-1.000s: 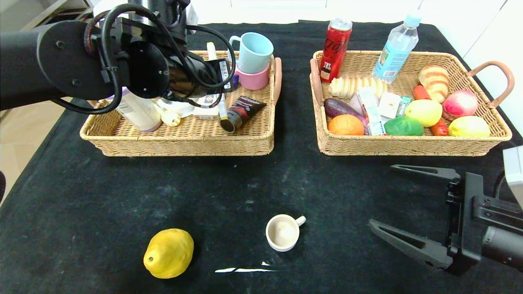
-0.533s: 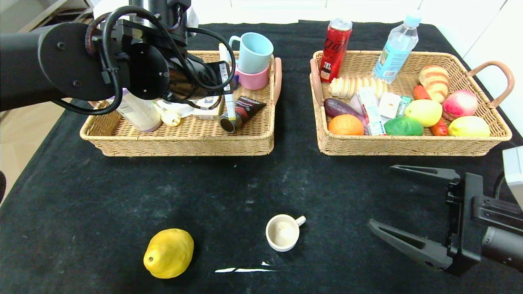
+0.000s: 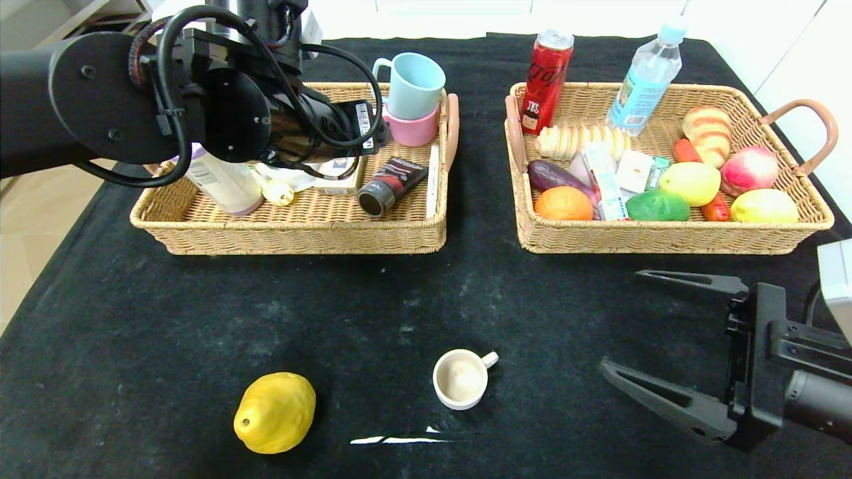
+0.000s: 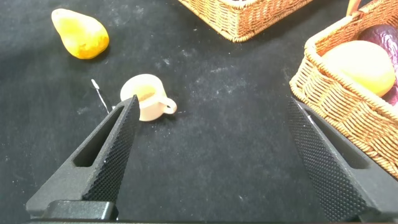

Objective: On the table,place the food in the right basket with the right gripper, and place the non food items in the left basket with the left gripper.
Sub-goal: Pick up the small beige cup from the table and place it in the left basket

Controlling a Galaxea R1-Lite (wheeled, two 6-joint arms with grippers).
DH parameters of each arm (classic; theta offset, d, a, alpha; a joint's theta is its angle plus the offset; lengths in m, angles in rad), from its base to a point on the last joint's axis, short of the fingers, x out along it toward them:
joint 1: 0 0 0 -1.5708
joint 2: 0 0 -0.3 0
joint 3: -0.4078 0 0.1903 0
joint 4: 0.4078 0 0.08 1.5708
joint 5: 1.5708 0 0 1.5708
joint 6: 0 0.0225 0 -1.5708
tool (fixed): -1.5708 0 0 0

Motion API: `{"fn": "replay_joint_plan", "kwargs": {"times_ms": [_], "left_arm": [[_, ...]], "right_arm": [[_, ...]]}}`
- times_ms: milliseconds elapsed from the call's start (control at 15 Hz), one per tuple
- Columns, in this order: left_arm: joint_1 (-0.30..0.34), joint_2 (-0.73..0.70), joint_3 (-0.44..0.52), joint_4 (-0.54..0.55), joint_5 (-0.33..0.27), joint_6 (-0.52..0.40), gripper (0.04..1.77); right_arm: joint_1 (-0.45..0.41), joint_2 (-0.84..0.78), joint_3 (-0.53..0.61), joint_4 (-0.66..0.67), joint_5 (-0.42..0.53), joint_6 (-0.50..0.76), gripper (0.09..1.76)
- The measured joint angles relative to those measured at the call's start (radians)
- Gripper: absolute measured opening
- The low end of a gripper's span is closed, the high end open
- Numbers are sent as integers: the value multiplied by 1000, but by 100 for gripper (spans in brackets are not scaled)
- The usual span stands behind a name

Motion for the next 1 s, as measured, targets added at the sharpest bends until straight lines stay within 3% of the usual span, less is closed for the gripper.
{"fn": "replay_joint_plan", "kwargs": {"times_ms": [267,733,1000], "left_arm": [[-29,-30,64,5,0,9,159],[-149,-164,253,80,-13,81,166],[-204,-239,379,90,-74,170,168]], "right_arm": [[-1,0,0,0,0,1,171],[-1,0,0,0,0,0,171],[-3,-8,-1,-1,0,1,171]]}}
